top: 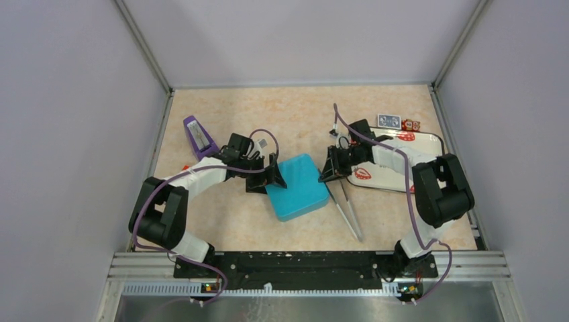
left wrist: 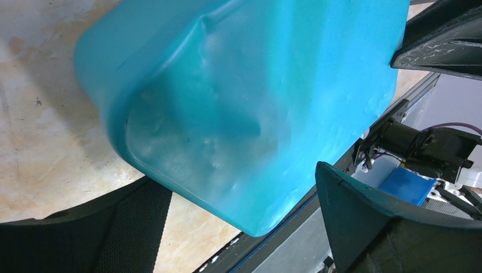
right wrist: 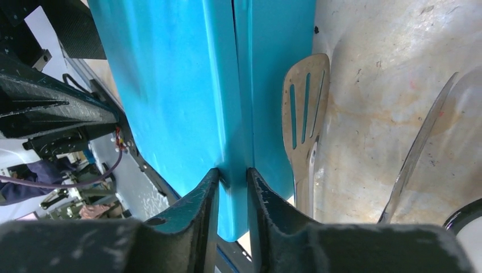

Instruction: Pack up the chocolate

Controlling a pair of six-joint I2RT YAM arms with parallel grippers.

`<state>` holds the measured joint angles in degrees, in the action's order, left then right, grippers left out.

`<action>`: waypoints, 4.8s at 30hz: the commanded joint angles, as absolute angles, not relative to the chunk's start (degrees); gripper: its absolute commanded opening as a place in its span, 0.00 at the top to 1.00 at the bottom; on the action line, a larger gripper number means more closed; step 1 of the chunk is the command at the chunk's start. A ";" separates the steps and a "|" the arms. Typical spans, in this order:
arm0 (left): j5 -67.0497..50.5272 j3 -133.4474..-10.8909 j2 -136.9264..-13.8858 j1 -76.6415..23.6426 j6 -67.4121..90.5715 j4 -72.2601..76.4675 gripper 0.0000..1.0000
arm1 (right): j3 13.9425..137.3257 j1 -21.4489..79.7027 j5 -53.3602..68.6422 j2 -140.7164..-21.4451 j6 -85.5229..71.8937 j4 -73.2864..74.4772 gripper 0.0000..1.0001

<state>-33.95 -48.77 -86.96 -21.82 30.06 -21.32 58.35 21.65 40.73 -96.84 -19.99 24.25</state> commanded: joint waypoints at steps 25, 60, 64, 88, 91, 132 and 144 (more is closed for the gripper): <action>-30.88 -48.74 -81.05 -22.24 31.72 -18.20 0.13 | 61.04 21.63 29.79 -99.78 -21.06 23.10 1.00; -21.00 -49.58 -80.14 -22.30 36.83 -17.51 0.25 | 53.50 23.50 12.67 -78.05 -25.10 15.19 0.55; -20.72 -49.67 -80.61 -22.32 37.07 -17.22 0.31 | 52.71 26.63 9.74 -74.79 -23.71 17.21 0.65; -23.84 -51.48 -83.07 -22.31 36.81 -14.34 0.61 | 56.35 28.83 4.29 -87.82 -25.76 21.67 0.79; -24.40 -52.26 -84.20 -22.32 36.30 -14.65 0.61 | 56.21 28.83 4.66 -88.21 -25.77 21.42 0.79; -26.79 -59.41 -98.22 -22.32 30.71 -14.52 0.60 | 65.43 39.97 -8.73 -81.04 -23.26 36.17 0.83; -26.47 -61.67 -97.65 -22.31 31.05 -14.97 0.59 | 70.99 41.04 -5.05 -87.82 -23.01 29.83 0.83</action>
<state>-29.56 -60.51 -96.95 -22.17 32.86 -12.14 74.24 40.36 -6.35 -84.33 -22.68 33.28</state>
